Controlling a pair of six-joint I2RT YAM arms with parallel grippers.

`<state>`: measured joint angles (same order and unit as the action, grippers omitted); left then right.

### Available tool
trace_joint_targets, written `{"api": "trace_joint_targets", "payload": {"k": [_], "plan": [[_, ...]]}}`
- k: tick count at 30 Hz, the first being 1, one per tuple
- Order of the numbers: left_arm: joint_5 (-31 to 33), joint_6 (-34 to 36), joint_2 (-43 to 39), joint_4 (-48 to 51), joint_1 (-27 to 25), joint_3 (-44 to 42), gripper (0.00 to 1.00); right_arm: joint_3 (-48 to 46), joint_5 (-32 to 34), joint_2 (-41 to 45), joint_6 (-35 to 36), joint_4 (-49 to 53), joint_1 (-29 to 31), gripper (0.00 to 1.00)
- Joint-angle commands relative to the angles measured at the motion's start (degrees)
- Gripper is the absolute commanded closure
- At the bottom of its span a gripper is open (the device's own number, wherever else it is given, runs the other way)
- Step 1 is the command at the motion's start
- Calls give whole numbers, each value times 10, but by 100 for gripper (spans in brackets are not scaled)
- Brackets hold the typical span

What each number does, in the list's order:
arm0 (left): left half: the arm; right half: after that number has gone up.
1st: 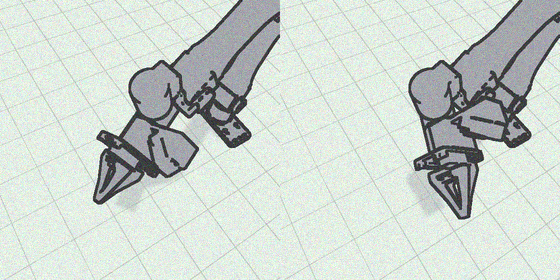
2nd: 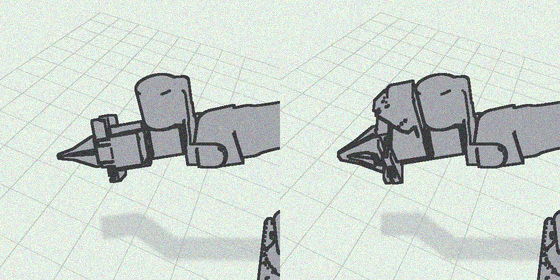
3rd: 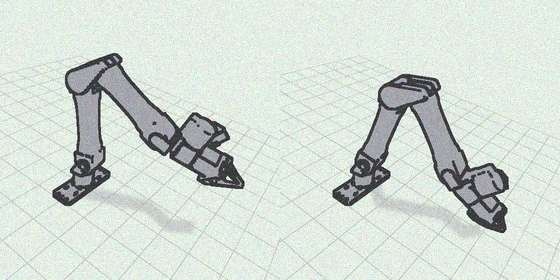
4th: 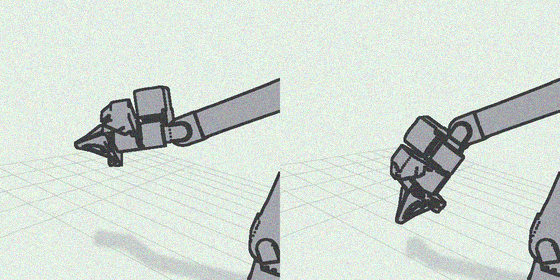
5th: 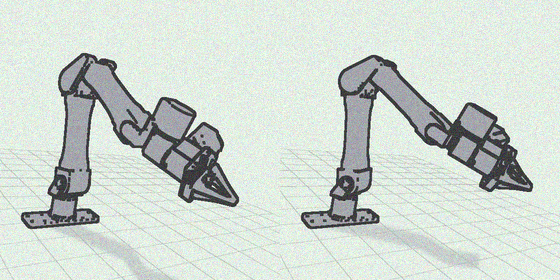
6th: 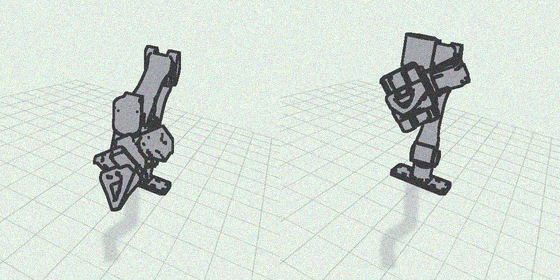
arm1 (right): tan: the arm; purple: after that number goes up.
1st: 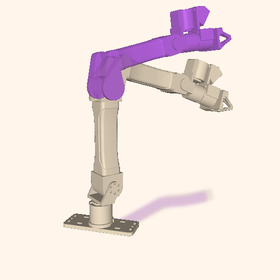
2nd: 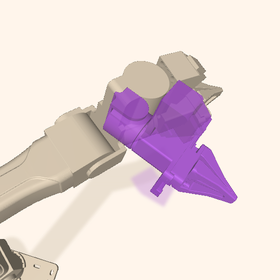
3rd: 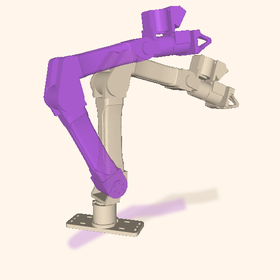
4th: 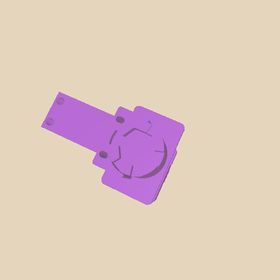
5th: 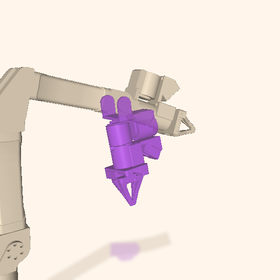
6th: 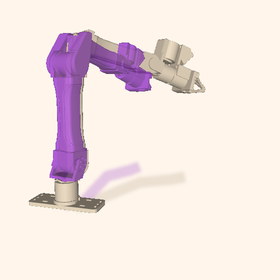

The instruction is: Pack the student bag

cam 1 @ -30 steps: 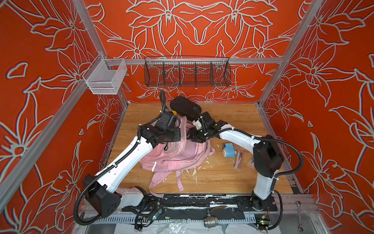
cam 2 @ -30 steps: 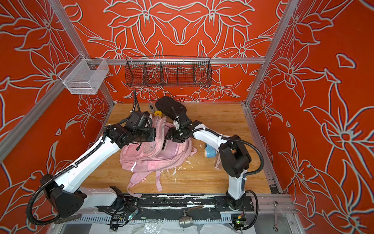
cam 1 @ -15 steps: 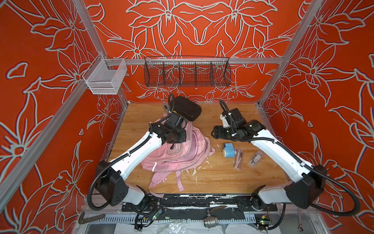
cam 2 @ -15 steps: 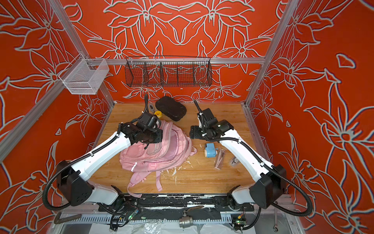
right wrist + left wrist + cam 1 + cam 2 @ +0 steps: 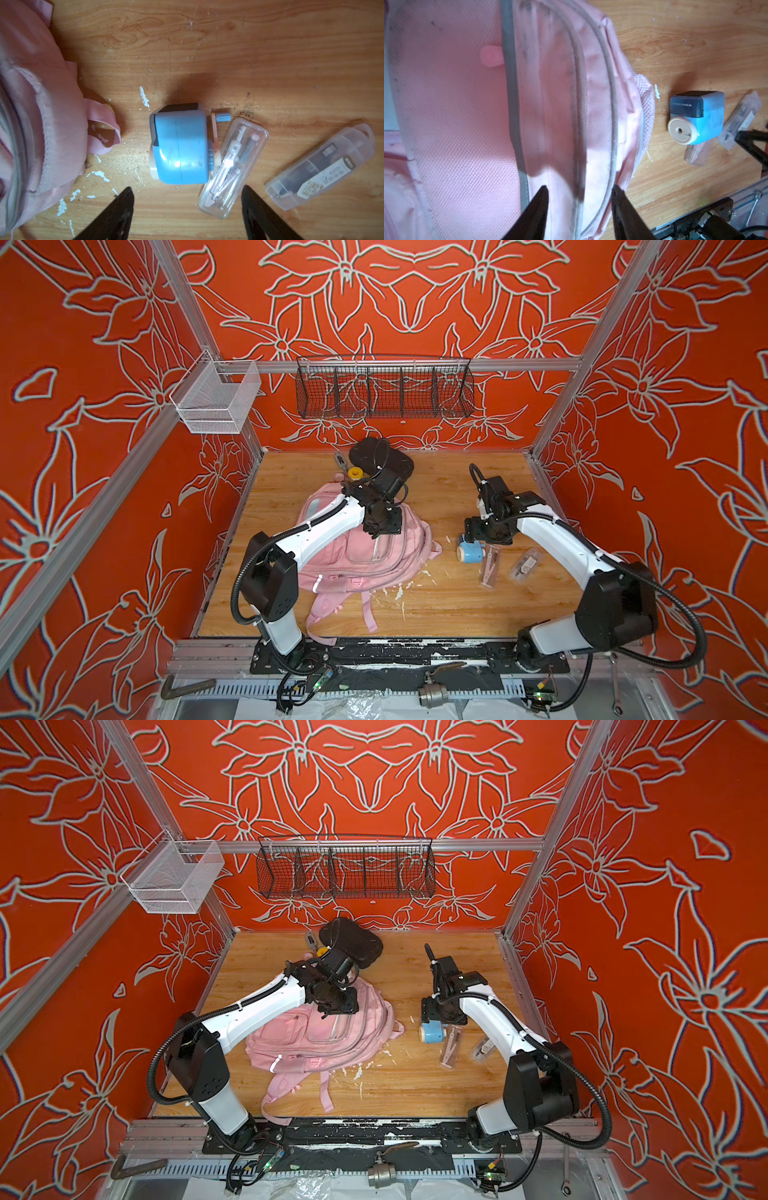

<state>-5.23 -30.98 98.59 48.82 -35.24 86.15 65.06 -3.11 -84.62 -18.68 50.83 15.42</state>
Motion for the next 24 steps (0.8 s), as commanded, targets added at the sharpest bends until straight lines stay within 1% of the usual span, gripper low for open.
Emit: {"api": "trace_joint_targets", "payload": {"k": [1, 3, 6, 9, 12, 16, 24], "plan": [[13, 2, 4, 38, -11, 21, 46, 12, -30, -35, 40, -27, -4, 17], [11, -1, 6, 50, -14, 26, 45, 20, -27, -57, 43, -35, -5, 17], [14, -6, 10, 70, -19, 36, 44, 34, -4, -98, 41, -29, -7, 16], [27, -8, 7, 85, -25, 39, 44, 36, -16, -125, 42, -37, -10, 17], [40, -9, 6, 99, -25, 41, 43, 33, -33, -137, 37, -46, -11, 21], [61, -9, 21, 138, -25, 64, 43, 28, -42, -141, 32, -53, -11, 27], [72, -12, 43, 171, -25, 96, 43, 29, -52, -150, 27, -52, -11, 40]]}}
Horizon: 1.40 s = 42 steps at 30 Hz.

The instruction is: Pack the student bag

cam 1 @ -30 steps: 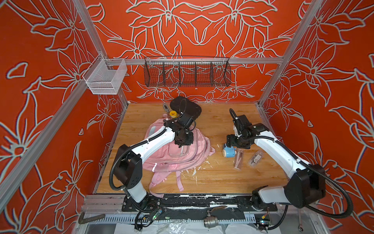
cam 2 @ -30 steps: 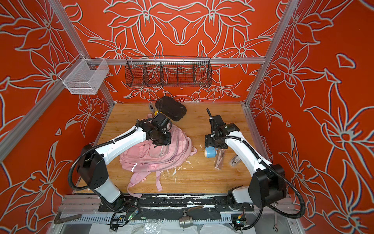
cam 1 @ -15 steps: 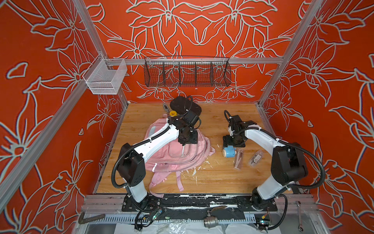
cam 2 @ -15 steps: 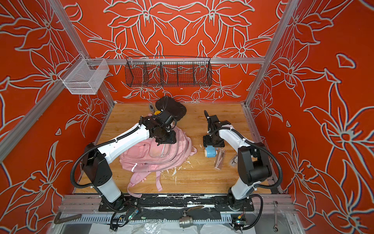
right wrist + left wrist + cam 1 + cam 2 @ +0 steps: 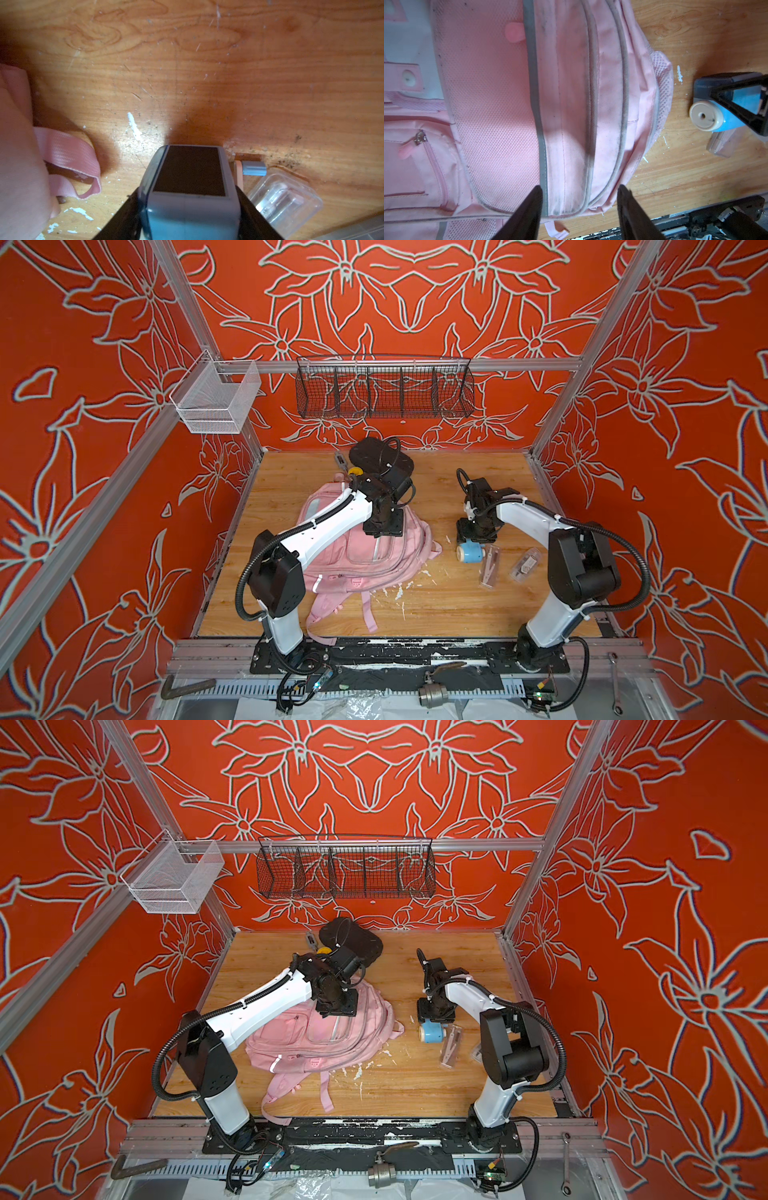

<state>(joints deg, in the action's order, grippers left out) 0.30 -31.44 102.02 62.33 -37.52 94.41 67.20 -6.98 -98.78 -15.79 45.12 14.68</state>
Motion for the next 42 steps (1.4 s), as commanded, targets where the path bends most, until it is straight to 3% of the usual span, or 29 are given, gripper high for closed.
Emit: {"api": "trace_joint_targets", "payload": {"k": [1, 9, 16, 21, 25, 26, 33, 42], "plan": [[20, -9, 12, 43, -4, 17, 42, 9, -14, -5, -2, 7, -3, 42], [46, 0, 68, 96, -24, 76, 41, 41, -14, 49, -7, 40, -3, 54], [79, 4, 144, 164, -35, 145, 41, 85, -49, 115, -29, 49, -3, 57], [121, -12, 161, 214, -36, 153, 62, 97, -91, 146, -56, 45, -3, 57], [111, 2, 130, 178, -35, 126, 98, 97, -146, 161, -91, 24, -1, 58], [107, 5, 120, 169, -35, 122, 100, 98, -153, 163, -97, 21, -1, 58], [70, 40, -8, 80, -20, 81, 100, 75, -216, 184, -169, -41, 14, 60], [-55, 57, -210, -103, 49, -88, 100, 87, -221, 125, -254, -142, 111, 60]]}}
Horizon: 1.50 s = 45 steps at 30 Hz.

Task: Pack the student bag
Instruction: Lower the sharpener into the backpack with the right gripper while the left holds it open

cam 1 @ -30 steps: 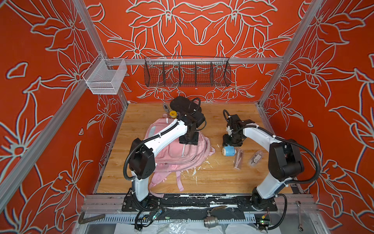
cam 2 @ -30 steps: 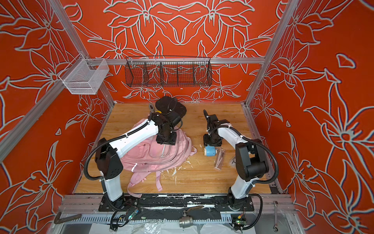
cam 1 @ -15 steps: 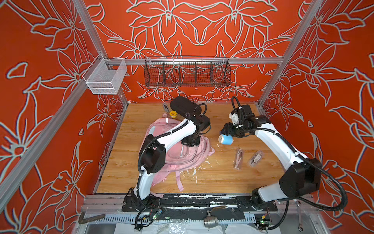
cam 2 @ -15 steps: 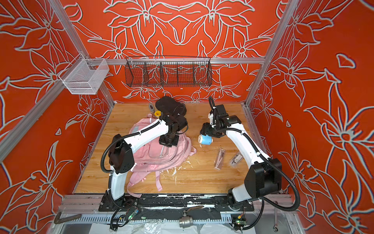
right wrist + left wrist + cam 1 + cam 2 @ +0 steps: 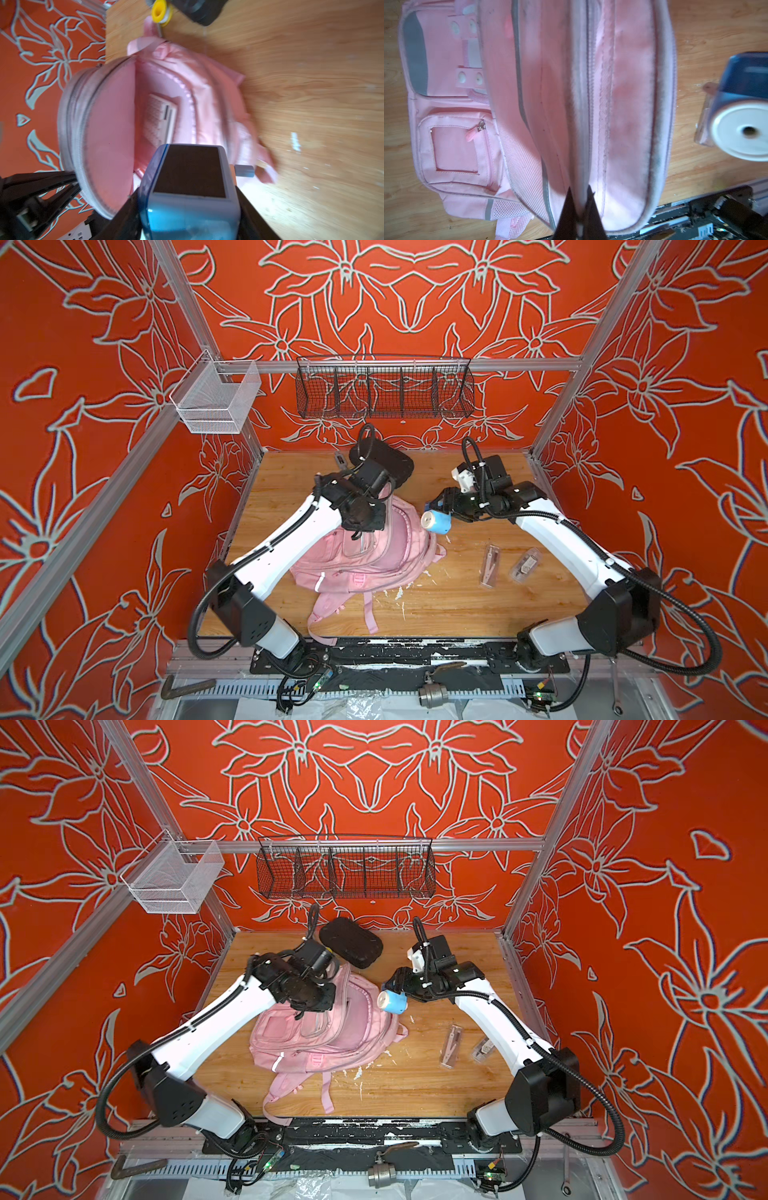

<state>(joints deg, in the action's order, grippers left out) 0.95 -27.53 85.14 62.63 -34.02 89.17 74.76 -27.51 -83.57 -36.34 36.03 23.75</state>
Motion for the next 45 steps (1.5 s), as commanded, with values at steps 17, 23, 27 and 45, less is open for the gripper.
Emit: {"api": "trace_joint_targets", "payload": {"k": [17, 23, 27, 45], "plan": [[-82, 12, -98, -159, 43, -88, 100, 170, 41, -287, -119, -101, 128, 62], [-86, 15, -88, -163, 44, -85, 100, 179, 21, -298, -117, -84, 169, 57], [-84, 15, -85, -157, 46, -81, 100, 154, 42, -307, -138, -87, 175, 55], [-97, 12, -92, -176, 47, -111, 100, 152, 83, -265, 29, -7, 164, 32]]}}
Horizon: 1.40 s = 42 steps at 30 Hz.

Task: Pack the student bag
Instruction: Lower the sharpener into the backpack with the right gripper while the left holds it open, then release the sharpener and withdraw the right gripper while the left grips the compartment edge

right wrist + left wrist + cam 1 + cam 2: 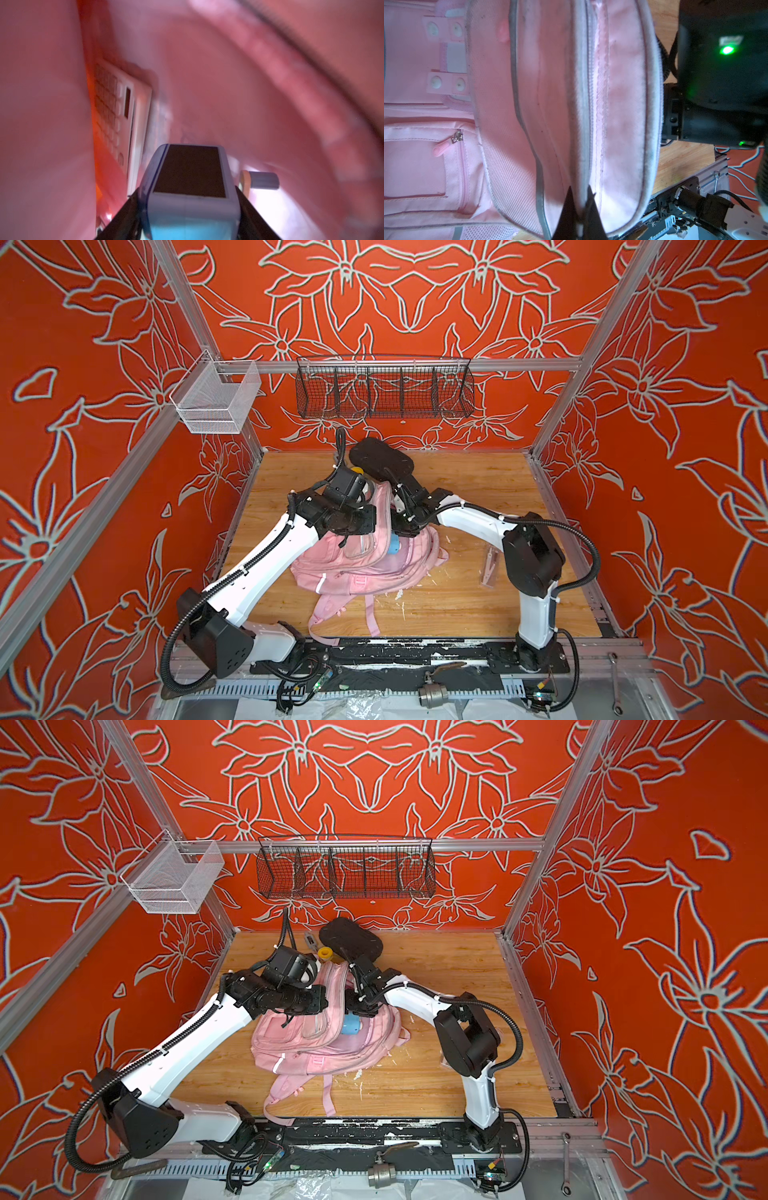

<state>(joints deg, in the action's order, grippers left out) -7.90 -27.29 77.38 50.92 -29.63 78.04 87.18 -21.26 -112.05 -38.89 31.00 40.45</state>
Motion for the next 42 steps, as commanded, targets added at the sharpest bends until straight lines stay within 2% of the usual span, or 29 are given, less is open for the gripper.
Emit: {"api": "trace_joint_targets", "payload": {"k": [1, 2, 3, 4, 8, 10, 12, 13, 17, 20, 23, 27, 30, 32, 36, 42], "plan": [[-5, 11, -14, -61, 3, -4, 100, 25, 28, 33, 64, 44, -10, 30], [-6, 16, -14, -65, 3, -8, 100, 20, 23, 44, 68, 41, -20, 22], [-7, 18, -14, -67, 3, -10, 100, 15, 10, 51, 70, 43, -28, 7], [-6, 19, -12, -69, 3, -11, 100, 14, -5, 56, 74, 51, -38, 3], [-11, 34, -1, -71, 3, -9, 100, -13, 1, 103, 90, 67, -54, 3], [-13, 43, 8, -70, 3, -7, 100, -28, 23, 131, 103, 83, -58, 3], [-17, 59, 15, -69, 3, -4, 100, -39, 72, 158, 131, 107, -64, 3], [-18, 69, 20, -67, 3, -4, 95, -51, 106, 176, 154, 114, -70, 3], [-34, 152, 43, -46, 3, 12, 59, -100, 226, 242, 218, 143, -107, 3], [10, 223, 55, -10, 2, 33, 39, -111, 297, 277, 252, 168, -127, 3], [44, 317, 50, 7, 2, 28, 36, -138, 263, 307, 281, 139, -135, 3], [57, 474, 14, 33, 2, -11, 35, -183, 140, 331, 290, 75, -135, 3], [58, 605, -42, 23, 3, -89, 34, -206, 55, 327, 264, 38, -135, 5], [72, 673, -80, 1, 2, -143, 31, -208, 11, 308, 225, 34, -135, 10], [126, 746, -105, -19, 8, -203, 31, -192, -68, 253, 148, 46, -131, 20], [174, 781, -107, -1, 19, -234, 31, -174, -87, 175, 117, 65, -114, 27]]}}
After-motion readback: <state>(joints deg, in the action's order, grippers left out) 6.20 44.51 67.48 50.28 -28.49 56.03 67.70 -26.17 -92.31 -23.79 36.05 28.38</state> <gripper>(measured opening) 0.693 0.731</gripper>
